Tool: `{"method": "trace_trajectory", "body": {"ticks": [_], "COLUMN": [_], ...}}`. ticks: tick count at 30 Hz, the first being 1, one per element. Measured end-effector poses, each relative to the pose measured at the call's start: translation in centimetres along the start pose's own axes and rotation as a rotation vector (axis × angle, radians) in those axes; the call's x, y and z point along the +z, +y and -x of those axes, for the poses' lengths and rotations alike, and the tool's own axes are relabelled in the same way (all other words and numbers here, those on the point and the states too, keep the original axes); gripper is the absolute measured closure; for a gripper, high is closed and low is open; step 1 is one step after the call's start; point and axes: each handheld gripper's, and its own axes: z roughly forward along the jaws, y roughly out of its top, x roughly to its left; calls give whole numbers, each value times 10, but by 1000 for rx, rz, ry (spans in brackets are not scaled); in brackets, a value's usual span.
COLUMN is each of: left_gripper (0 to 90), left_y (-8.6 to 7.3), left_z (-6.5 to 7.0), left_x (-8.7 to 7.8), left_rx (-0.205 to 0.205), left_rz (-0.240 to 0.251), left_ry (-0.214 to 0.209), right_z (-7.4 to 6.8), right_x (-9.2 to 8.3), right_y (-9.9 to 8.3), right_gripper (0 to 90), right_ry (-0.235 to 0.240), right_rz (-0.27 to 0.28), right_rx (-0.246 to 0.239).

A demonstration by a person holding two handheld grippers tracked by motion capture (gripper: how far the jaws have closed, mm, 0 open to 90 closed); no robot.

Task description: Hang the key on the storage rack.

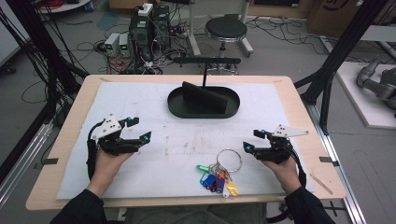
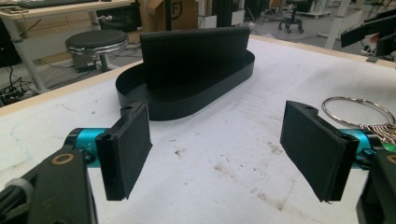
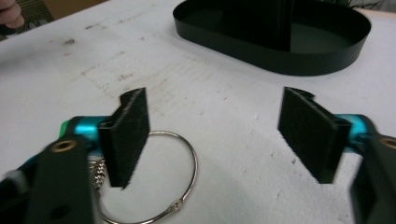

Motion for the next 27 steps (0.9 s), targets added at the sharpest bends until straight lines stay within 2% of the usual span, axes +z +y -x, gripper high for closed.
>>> {"method": "trace_trajectory", "body": {"ticks": [3, 5, 8, 14, 15, 19, 23, 27], "left_gripper": [245, 245, 245, 245, 245, 245, 245, 245], "left_y": [-1, -1, -1, -1, -1, -1, -2, -2], "left_z": [0, 0, 1, 2, 2, 2, 2, 2], "left_x": [1, 1, 1, 2, 2, 2, 2, 3], "left_rx": [-1, -1, -1, 1, 1, 1, -2, -1], "left_rz": [-4, -5, -5, -7, -9, -11, -20, -17], "left_ry": [0, 2, 1, -2, -3, -5, -6, -7], "right_z": [-1, -2, -3, -9, -9, -10, -12, -13], "right_x": [3, 7, 11, 21, 21, 28, 31, 34], "right_y": [-2, -5, -6, -9, -9, -14, -15, -17], "right_gripper": [297, 409, 455, 628, 628, 687, 736, 742], "right_ry": [5, 18, 25, 21, 21, 3, -3, -10], "right_rz": [-21, -58, -82, -166, -166, -234, -258, -278], "right_rx": [-2, -13, -15, -33, -33, -30, -41, -51]}}
